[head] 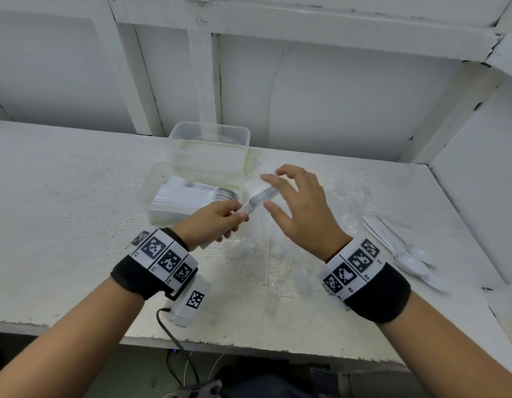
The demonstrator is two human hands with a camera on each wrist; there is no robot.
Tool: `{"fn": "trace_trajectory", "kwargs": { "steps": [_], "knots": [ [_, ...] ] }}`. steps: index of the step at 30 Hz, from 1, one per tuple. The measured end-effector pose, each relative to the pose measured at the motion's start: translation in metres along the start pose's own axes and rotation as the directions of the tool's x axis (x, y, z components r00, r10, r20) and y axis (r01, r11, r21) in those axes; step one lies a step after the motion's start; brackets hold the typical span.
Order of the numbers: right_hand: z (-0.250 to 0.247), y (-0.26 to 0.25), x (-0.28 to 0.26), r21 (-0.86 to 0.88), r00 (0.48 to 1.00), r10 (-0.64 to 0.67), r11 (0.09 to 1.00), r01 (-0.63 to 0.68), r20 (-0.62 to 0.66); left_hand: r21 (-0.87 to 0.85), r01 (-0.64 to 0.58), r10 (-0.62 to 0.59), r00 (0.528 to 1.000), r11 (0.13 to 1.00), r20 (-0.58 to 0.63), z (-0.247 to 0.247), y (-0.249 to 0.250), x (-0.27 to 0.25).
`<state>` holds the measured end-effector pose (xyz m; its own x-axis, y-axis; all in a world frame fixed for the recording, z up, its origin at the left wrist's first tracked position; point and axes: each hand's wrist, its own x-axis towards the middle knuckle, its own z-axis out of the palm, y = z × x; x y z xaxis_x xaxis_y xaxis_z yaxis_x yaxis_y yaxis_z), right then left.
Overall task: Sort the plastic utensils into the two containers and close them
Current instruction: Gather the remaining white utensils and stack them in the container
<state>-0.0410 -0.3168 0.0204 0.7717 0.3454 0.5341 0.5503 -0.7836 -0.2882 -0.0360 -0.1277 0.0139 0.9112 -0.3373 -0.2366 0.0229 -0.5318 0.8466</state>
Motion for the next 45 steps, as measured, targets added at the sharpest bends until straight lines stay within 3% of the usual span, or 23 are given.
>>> {"fn": "trace_trajectory", "kwargs": {
  "steps": [3,5,13,16,18,20,22,24,26,29,37,45],
  "knots": [
    [0.011,-0.001,0.005,-0.134,0.945,-0.223,0.956,0.259,0.239,0.125,-0.013,0.003,0.997,0.992,0.08,-0.015,0.0,-0.004],
    [0.021,-0.004,0.008,-0.139,0.905,-0.269,0.934,0.329,0.33,0.195,-0.017,0.0,0.996,0.981,0.09,-0.022,-0.002,-0.006],
    [0.048,-0.019,0.026,-0.009,0.892,-0.301,0.947,0.322,0.338,0.106,0.013,-0.021,0.997,0.994,0.076,-0.048,-0.018,-0.005],
    [0.051,-0.012,0.042,-0.034,0.903,-0.29,0.948,0.317,0.317,0.201,-0.041,0.054,0.997,0.979,-0.06,-0.06,-0.022,-0.002],
    [0.048,-0.005,0.056,-0.06,0.936,-0.201,0.972,0.227,0.289,0.243,-0.089,0.158,0.947,0.966,-0.28,-0.07,-0.025,0.001],
    [0.048,0.009,0.07,-0.101,0.959,0.025,0.995,0.004,0.284,0.221,-0.094,0.192,0.859,0.971,-0.475,-0.081,-0.027,0.006],
    [0.051,0.021,0.082,-0.071,0.931,0.231,0.973,-0.22,0.283,0.246,-0.04,0.168,0.833,0.968,-0.526,-0.089,-0.033,0.016],
    [0.059,0.022,0.092,0.014,0.915,0.309,0.946,-0.323,0.26,0.351,0.01,0.151,0.89,0.936,-0.429,-0.09,-0.04,0.026],
    [0.069,0.016,0.1,0.069,0.894,0.332,0.927,-0.368,0.302,0.491,0.014,0.128,0.958,0.871,-0.255,-0.085,-0.049,0.036],
    [0.083,0.003,0.109,0.119,0.876,0.316,0.917,-0.38,0.366,0.625,0.003,0.08,0.991,0.781,-0.104,-0.074,-0.062,0.046],
    [0.118,-0.018,0.123,0.075,0.848,0.244,0.947,-0.314,0.471,0.621,-0.029,0.142,0.981,0.783,-0.133,-0.075,-0.068,0.048],
    [0.138,-0.018,0.121,0.006,0.769,0.235,0.955,-0.296,0.595,0.572,-0.038,0.15,0.977,0.819,-0.15,-0.076,-0.069,0.044]
  ]
}}
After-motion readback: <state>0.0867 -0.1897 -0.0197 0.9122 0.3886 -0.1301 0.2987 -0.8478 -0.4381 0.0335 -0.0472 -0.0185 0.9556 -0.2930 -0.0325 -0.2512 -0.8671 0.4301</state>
